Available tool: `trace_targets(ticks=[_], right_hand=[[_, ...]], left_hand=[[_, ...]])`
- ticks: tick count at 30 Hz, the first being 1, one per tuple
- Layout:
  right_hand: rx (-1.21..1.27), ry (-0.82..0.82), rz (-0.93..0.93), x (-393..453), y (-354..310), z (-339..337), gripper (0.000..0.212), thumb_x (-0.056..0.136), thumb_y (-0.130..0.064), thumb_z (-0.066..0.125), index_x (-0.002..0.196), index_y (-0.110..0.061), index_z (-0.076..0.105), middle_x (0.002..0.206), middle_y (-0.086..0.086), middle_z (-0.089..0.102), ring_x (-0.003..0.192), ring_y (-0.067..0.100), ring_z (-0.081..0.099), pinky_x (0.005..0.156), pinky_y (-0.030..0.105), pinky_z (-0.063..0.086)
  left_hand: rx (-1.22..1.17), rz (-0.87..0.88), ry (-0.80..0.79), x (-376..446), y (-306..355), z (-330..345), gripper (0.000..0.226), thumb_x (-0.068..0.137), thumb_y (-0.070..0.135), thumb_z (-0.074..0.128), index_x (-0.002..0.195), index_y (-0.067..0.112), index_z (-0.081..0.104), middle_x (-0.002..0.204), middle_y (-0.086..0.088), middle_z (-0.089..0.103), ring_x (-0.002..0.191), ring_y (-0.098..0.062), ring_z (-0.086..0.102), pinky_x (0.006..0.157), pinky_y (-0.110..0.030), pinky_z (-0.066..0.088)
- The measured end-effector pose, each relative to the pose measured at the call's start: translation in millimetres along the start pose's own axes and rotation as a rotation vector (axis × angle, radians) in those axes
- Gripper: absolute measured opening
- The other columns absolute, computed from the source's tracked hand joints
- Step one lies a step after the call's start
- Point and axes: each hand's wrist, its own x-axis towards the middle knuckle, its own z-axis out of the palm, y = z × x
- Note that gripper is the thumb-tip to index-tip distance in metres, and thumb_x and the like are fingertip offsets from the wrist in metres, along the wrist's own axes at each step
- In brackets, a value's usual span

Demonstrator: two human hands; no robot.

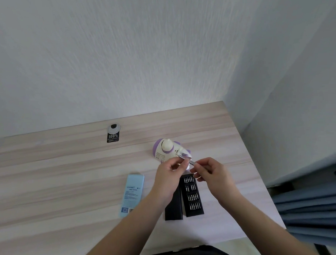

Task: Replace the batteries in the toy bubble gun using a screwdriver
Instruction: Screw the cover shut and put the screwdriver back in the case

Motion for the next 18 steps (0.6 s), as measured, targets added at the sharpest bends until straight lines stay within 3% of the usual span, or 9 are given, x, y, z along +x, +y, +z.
trace_targets(ticks=[6, 11, 15, 18], right_hand=[[-0.138, 0.000, -0.062, -5, 10, -11, 0.007, 0.090, -0.034, 0.063, 0.088, -0.031, 0.069, 0.083, -0.011, 0.072, 0.081, 0.009, 0.066, 0.083, 0.040, 0.055], [-0.106, 0.088, -0.043, -3, 8, -21, 0.012, 0.094, -0.028, 0.057, 0.088, -0.027, 0.067, 0.083, -0.006, 0.072, 0.084, 0.017, 0.067, 0.080, 0.038, 0.057], [-0.092, 0.077, -0.071, -4, -1, -20, 0.015, 0.095, -0.024, 0.056, 0.090, -0.026, 0.069, 0.083, -0.006, 0.071, 0.084, 0.018, 0.065, 0.078, 0.034, 0.055], [-0.101, 0.038, -0.100, -7, -8, -12, 0.016, 0.093, -0.024, 0.058, 0.087, -0.032, 0.070, 0.081, -0.004, 0.071, 0.080, 0.020, 0.064, 0.079, 0.039, 0.054]], left_hand=[[-0.032, 0.008, 0.022, -7, 0, 3, 0.017, 0.090, 0.036, 0.066, 0.090, 0.021, 0.073, 0.092, -0.001, 0.073, 0.093, -0.012, 0.067, 0.091, -0.032, 0.050], [0.013, 0.013, 0.023, -15, 4, -1, 0.016, 0.094, 0.028, 0.061, 0.095, 0.013, 0.068, 0.093, 0.001, 0.076, 0.088, -0.010, 0.071, 0.086, -0.031, 0.054], [0.130, 0.065, -0.002, -21, 1, -8, 0.013, 0.092, 0.029, 0.064, 0.097, 0.017, 0.068, 0.089, 0.005, 0.076, 0.086, -0.011, 0.071, 0.088, -0.034, 0.054], [0.275, 0.134, -0.008, -27, -2, -15, 0.004, 0.088, 0.032, 0.069, 0.088, 0.028, 0.068, 0.080, 0.012, 0.074, 0.080, -0.002, 0.068, 0.081, -0.021, 0.052]])
